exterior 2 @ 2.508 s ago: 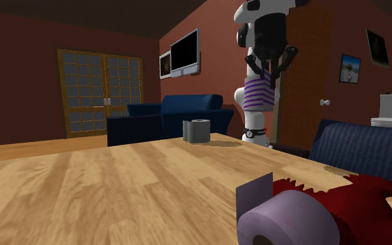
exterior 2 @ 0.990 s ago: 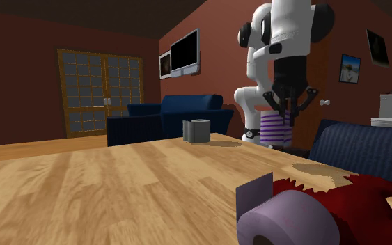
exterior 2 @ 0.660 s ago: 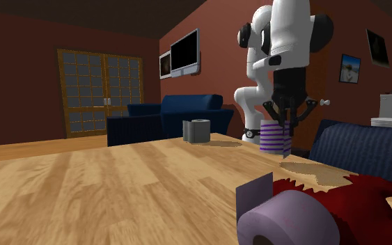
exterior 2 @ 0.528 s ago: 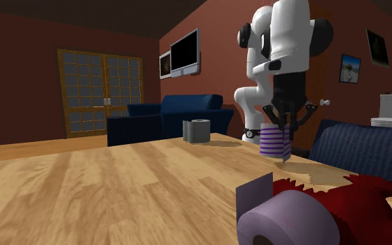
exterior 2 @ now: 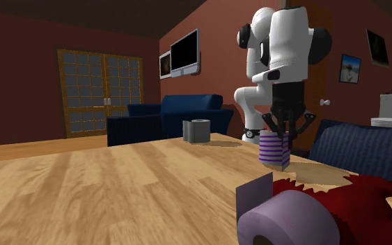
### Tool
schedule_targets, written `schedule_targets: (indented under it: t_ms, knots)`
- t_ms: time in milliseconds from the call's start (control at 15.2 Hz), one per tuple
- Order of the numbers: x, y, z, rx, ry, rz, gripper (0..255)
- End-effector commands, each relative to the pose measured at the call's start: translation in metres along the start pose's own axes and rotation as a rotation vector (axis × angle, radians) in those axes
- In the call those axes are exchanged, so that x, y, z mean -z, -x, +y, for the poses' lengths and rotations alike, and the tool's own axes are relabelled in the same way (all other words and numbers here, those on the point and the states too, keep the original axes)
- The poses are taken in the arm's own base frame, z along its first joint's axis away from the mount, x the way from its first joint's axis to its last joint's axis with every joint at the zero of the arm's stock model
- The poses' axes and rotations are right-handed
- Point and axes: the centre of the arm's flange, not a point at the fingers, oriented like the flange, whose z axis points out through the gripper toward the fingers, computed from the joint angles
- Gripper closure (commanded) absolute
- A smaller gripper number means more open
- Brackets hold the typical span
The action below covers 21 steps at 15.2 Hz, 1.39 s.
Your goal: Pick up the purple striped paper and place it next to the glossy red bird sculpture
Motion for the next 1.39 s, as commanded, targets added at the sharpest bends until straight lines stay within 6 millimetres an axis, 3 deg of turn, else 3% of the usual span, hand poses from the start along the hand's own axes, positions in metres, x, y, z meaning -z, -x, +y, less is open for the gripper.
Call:
schedule_targets:
  t_ms: [0,132,198,528,792,1320]
  knots:
    - [-0.001,0.000,0.000,0.000,0.000,-0.001,255]
    - [-0.001,0.000,0.000,0.000,0.000,-0.001,255]
    - [-0.001,0.000,0.000,0.000,0.000,-0.001,0]
    - [-0.001,0.000,0.000,0.000,0.000,-0.001,0]
    - [0.049,0.000,0.000,0.000,0.000,-0.001,0]
    - [0.049,0.000,0.000,0.000,0.000,-0.001,0]
